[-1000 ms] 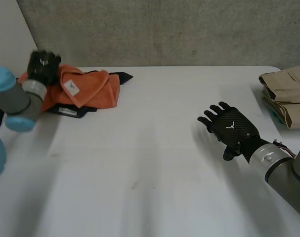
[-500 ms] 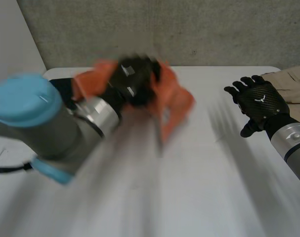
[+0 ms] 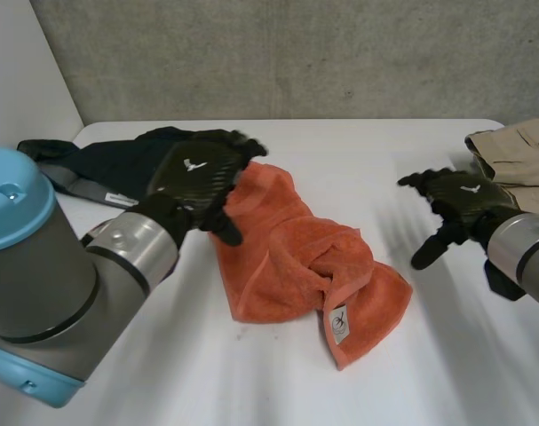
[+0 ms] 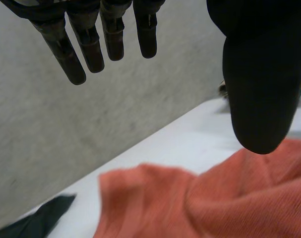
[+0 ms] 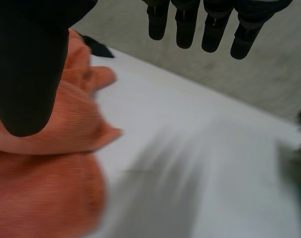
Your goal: Fold the laundry.
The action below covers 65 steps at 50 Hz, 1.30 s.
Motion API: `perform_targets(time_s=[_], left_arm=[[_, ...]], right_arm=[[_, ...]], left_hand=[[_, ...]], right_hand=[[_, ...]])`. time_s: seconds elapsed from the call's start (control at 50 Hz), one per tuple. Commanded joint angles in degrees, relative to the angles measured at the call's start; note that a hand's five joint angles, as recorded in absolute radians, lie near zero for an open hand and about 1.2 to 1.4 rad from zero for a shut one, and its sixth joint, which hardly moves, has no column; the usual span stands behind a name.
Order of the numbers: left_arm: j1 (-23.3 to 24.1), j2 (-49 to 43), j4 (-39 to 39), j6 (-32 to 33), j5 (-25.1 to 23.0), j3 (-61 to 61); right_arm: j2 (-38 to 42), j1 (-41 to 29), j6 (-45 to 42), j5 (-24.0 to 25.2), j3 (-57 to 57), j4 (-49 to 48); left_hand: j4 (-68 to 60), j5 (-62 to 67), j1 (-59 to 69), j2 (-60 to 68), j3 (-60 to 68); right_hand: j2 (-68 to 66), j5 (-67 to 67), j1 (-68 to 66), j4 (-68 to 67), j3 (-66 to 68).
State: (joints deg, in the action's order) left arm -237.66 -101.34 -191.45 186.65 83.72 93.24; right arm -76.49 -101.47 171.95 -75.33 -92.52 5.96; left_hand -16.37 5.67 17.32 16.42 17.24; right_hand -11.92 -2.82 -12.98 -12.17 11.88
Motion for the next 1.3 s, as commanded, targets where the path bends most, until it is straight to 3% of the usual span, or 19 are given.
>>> perform_targets(time_s=[0.02,0.08,0.2,0.26,0.28,0.36,0.44,0.54,0.74,0.84,0.92,1.02,1.08,1.14,1.18,1.22,1.24,1.3], left_arm=[[-3.07,-1.93,0.46,0.12,-0.05,5.63],[-3.68,-2.28,0.11,0.03,-0.14,7.21],[-6.84,-2.20,-0.33,-0.23,-0.05,8.53],[-7.29,-2.20,-0.33,-0.32,-0.14,8.71],[-7.46,-2.20,-0.33,-0.23,-0.23,8.88],[-7.90,-2.37,-0.33,-0.32,-0.32,8.97],[-9.31,-2.81,-0.33,-0.41,-0.40,8.97],[-9.92,-7.02,-0.68,-0.49,-0.40,7.66],[-8.96,-16.08,-1.56,-1.72,-0.23,0.19],[-6.50,-20.65,-1.39,-5.41,-0.32,-5.17],[-3.25,-24.52,-0.51,-11.12,-4.00,-8.34],[-0.44,-25.49,0.98,-18.05,-12.08,-8.95],[0.01,-25.49,1.25,-20.09,-13.50,-9.22],[0.27,-25.31,0.72,-22.81,-13.41,-9.83],[0.80,-25.49,0.55,-25.36,-13.24,-11.59],[1.32,-25.93,0.37,-26.85,-12.80,-12.91],[1.76,-26.19,0.37,-27.64,-12.01,-13.87],[1.68,-26.19,0.72,-27.92,-9.38,-15.02]], right_arm=[[6.43,-6.10,2.60,0.36,3.66,3.80],[8.36,-9.97,1.64,0.19,4.19,2.57],[12.14,-14.81,-1.88,-0.60,3.49,-4.19],[13.55,-16.57,-4.16,-2.09,4.02,-7.09],[13.38,-17.09,-5.82,-3.93,4.45,-8.41],[11.63,-17.89,-11.72,-7.37,6.12,-10.88],[2.94,-19.73,-14.01,-7.11,8.32,-10.97],[-5.85,-20.18,-13.84,-5.09,12.27,-10.70],[-12.72,-21.75,-11.82,-2.63,16.50,-7.81],[-14.74,-23.34,-8.56,-2.71,17.03,-7.45],[-16.50,-23.34,-7.68,-3.07,17.03,-7.45],[-17.21,-23.16,-7.68,-3.07,17.46,-7.54],[-17.29,-23.43,-7.33,-3.07,17.82,-7.54],[-17.47,-23.43,-6.63,-3.15,17.82,-7.54],[-18.26,-23.43,-6.19,-3.15,17.99,-7.54],[-19.31,-23.43,-6.01,-3.24,18.17,-7.45],[-20.36,-23.34,-5.92,-3.50,18.26,-7.54],[-21.77,-22.55,-5.84,-3.68,18.26,-7.28]], left_hand=[[0.10,0.60,-1.05,-0.15,-0.97],[0.10,0.60,-1.05,-0.15,-0.97],[0.10,0.60,-1.05,-0.15,-0.97],[0.10,0.60,-1.05,-0.15,-0.97],[0.10,0.60,-1.05,-0.15,-0.97],[1.93,-1.24,-2.89,-1.99,-2.81],[2.95,-2.26,-3.91,-3.01,-3.83],[4.13,-3.43,-5.08,-4.18,-5.01],[5.64,-4.95,-6.60,-5.70,-6.52],[5.65,-4.95,-6.60,-5.70,-6.53],[4.47,-3.78,-5.42,-4.53,-5.35],[3.97,-3.27,-4.92,-4.02,-4.85],[3.46,-2.77,-4.42,-3.52,-4.34],[-0.73,1.42,-0.22,0.68,-0.15],[-14.13,14.83,13.18,14.08,13.25],[-35.78,36.48,34.83,35.73,34.90],[-62.55,63.24,61.59,62.49,61.67],[-63.63,64.33,62.68,63.58,62.76]], right_hand=[[1.92,2.82,2.98,2.17,-1.88],[1.92,2.82,2.98,2.17,-1.88],[-10.75,-9.86,-9.69,-10.51,10.79],[-43.63,-42.74,-42.57,-43.39,43.68],[-67.84,-66.94,-66.77,-67.59,67.88],[-68.08,-67.18,-67.02,-67.83,68.12],[-68.08,-67.18,-67.02,-67.83,68.12],[-68.08,-67.18,-67.02,-67.83,68.12],[-68.08,-67.18,-67.02,-67.83,68.12],[-68.08,-67.18,-67.02,-67.83,68.12],[-68.08,-67.18,-67.02,-67.83,68.12],[-68.08,-67.18,-67.02,-67.83,68.12],[-68.08,-67.18,-67.02,-67.83,68.12],[-68.08,-67.18,-67.02,-67.83,68.12],[-68.08,-67.18,-67.02,-67.83,68.12],[-68.08,-67.18,-67.02,-67.83,68.12],[-68.08,-67.18,-67.02,-67.83,68.12],[-68.08,-67.18,-67.02,-67.83,68.12]])
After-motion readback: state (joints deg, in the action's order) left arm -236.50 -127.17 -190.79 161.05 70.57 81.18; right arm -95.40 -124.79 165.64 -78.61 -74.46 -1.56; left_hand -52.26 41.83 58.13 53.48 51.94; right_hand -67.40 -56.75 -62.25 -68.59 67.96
